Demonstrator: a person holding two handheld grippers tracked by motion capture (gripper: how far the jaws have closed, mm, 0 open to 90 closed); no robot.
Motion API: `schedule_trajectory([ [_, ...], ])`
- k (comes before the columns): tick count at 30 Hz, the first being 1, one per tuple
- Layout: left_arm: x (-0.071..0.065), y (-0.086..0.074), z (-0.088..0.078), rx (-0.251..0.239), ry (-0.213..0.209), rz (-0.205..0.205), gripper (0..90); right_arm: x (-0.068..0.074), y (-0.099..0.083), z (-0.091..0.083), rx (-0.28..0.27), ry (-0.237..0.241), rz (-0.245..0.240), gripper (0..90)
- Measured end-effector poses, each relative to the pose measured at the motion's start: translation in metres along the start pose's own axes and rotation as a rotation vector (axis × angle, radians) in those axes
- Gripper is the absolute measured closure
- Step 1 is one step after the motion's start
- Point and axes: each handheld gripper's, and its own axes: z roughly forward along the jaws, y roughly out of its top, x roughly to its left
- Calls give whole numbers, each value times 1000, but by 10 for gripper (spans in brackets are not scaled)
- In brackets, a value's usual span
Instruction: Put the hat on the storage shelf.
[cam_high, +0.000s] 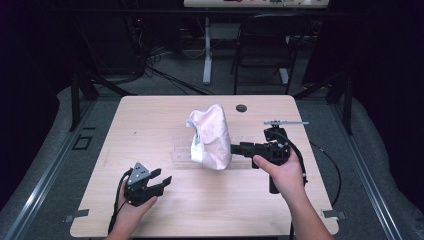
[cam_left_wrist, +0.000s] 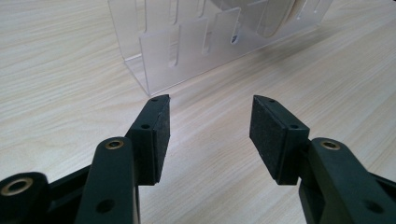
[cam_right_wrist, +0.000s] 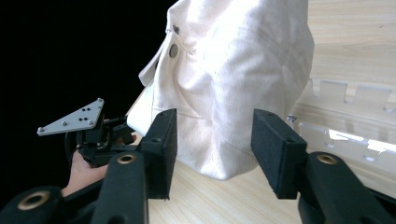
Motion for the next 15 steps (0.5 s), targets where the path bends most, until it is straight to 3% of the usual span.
schedule_trajectory([
  [7,0,-2,3,12,-1,1,481,-15,-21,0,-42,-3,44,481],
  [15,-7,-4,7,15,-17,26,479,-30,-30,-10,-69,-62,60,473],
])
